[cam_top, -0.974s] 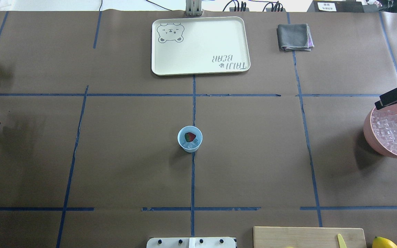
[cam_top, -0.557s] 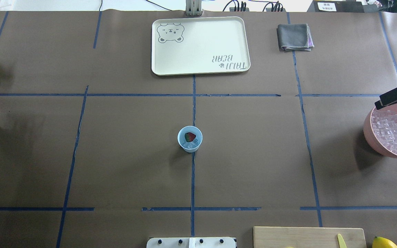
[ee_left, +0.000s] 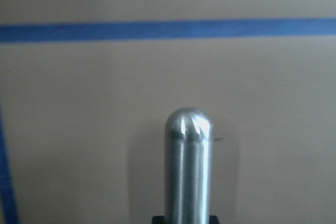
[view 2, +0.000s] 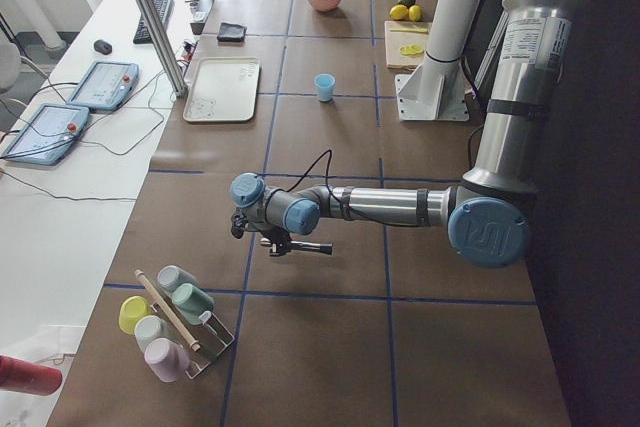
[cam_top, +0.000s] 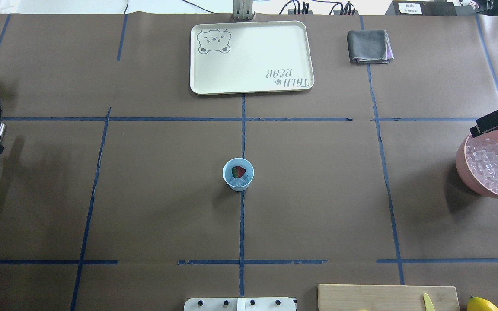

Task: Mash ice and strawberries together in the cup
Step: 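Grasp the silver metal pestle with the left gripper, then carry the pestle with the left gripper over the white cup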

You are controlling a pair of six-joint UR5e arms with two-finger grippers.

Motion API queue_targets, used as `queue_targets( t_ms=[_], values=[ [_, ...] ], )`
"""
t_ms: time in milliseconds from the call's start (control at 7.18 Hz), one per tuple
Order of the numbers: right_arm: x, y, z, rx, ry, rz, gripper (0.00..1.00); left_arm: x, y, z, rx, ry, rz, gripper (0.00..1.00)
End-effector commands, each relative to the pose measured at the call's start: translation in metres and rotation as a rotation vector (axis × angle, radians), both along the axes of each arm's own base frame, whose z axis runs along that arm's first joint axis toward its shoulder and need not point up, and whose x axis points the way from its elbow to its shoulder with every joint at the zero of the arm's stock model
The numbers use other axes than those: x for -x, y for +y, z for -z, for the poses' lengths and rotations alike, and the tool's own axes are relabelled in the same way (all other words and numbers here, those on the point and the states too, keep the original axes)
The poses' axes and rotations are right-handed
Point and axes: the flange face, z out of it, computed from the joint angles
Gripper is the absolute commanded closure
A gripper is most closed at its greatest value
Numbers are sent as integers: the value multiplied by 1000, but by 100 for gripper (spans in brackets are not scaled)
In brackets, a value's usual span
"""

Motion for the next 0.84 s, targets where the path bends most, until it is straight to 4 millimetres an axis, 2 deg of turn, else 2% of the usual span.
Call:
queue_targets(
  t_ms=[0,139,278,418,557,696],
  values=[
    [1,-1,1,2,-6,4,1,0,2,114,-173,92,17,100],
    [0,-1,1,4,-7,3,1,-35,6,181,-256,146,-17,100],
    [-2,-1,2,7,-13,0,1,-68,31,237,-330,172,-34,100],
    [-3,-2,1,12,-18,-1,1,-103,75,304,-380,206,-6,100],
    [-4,-2,1,13,-20,-1,1,-160,94,380,-470,300,-72,100],
    [-6,-2,0,14,-18,-3,1,-178,100,436,-608,326,-14,100]
  ],
)
